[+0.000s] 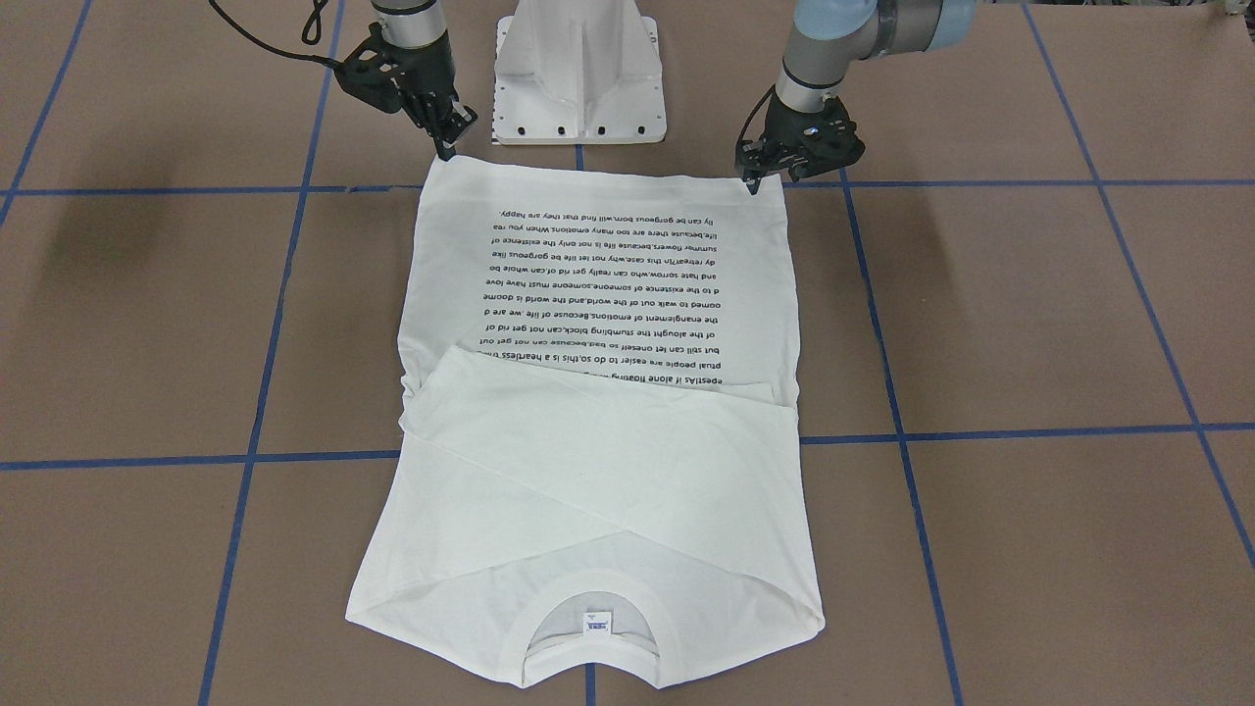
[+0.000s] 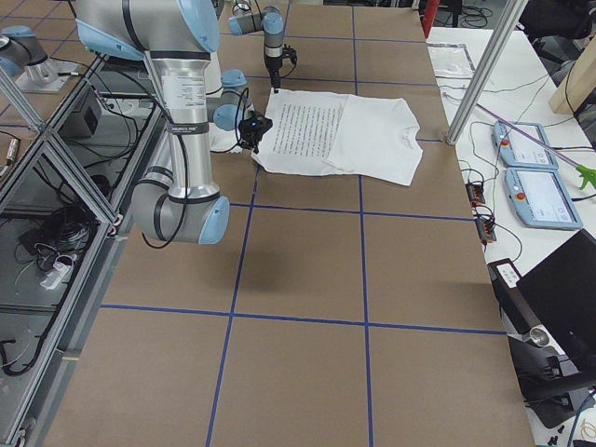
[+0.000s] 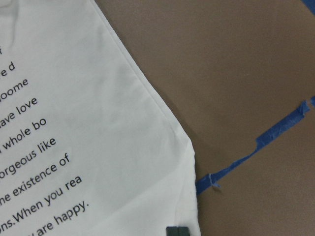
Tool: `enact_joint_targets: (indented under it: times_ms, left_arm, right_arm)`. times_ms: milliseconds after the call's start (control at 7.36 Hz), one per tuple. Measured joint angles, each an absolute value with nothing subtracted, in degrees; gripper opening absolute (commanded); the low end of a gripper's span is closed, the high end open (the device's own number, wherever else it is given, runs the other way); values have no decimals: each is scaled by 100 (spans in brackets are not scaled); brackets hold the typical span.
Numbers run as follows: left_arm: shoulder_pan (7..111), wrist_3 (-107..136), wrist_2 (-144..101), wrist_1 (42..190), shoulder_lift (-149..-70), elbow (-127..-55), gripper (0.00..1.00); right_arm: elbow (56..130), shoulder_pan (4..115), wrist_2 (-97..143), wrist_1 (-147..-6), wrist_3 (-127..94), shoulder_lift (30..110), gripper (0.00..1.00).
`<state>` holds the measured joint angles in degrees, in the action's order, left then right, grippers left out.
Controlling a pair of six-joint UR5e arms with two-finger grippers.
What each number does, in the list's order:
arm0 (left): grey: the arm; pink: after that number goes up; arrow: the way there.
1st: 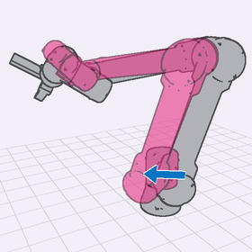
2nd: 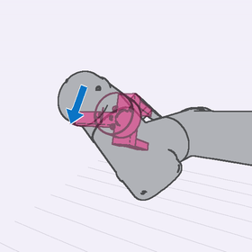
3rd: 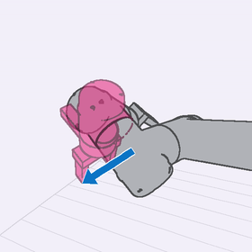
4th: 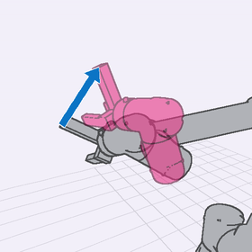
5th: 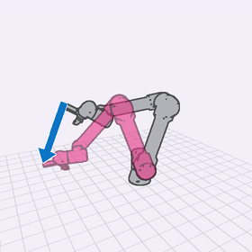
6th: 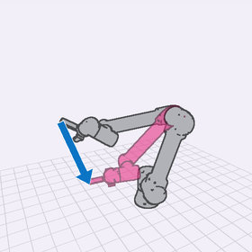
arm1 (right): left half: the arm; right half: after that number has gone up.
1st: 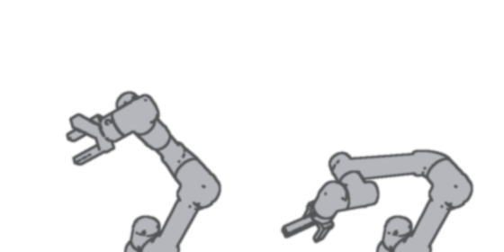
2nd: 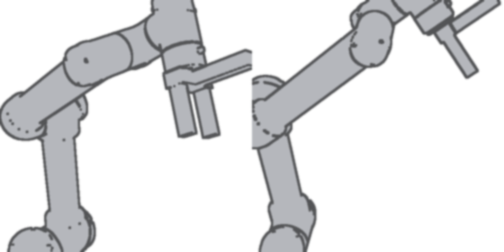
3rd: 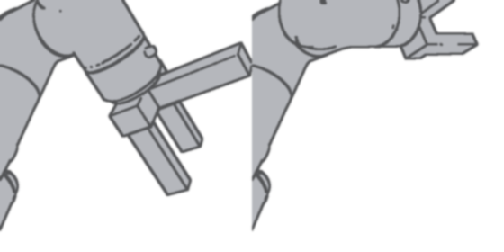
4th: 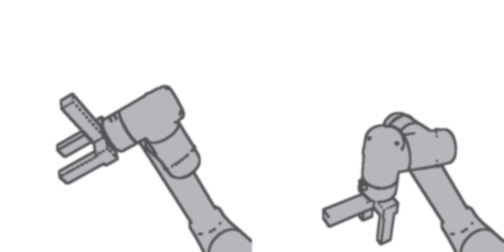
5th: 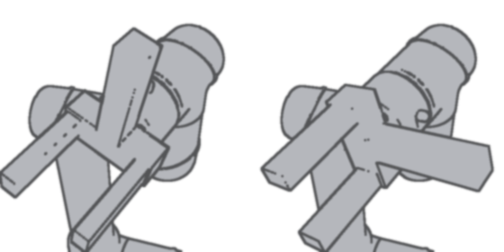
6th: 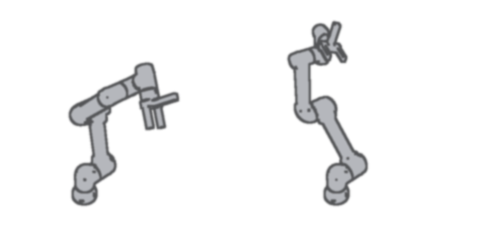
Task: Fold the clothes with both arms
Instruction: 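Grasp both hem corners nearest the robot with both grippers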
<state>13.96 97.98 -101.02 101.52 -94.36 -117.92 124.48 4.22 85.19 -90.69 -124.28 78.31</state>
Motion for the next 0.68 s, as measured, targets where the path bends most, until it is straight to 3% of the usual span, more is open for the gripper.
enact_joint_targets:
  times_ms: [272,407,543,679]
  left_arm:
    - [1373,9809,-10120,10152,-9419,-11792,32]
    - [1347,9856,-10123,10153,-9420,-11790,10]
    - [1308,9914,-10124,10157,-9423,-11787,0]
    - [1288,9940,-10125,10159,-9427,-11787,0]
  right_arm:
    - [12452,422,8524,-9070,-12428,7831,0]
    - [12453,422,8525,-9070,-12428,7831,0]
    - [12457,423,8527,-9070,-12426,7831,0]
    - [12464,426,8531,-9070,-12422,7833,0]
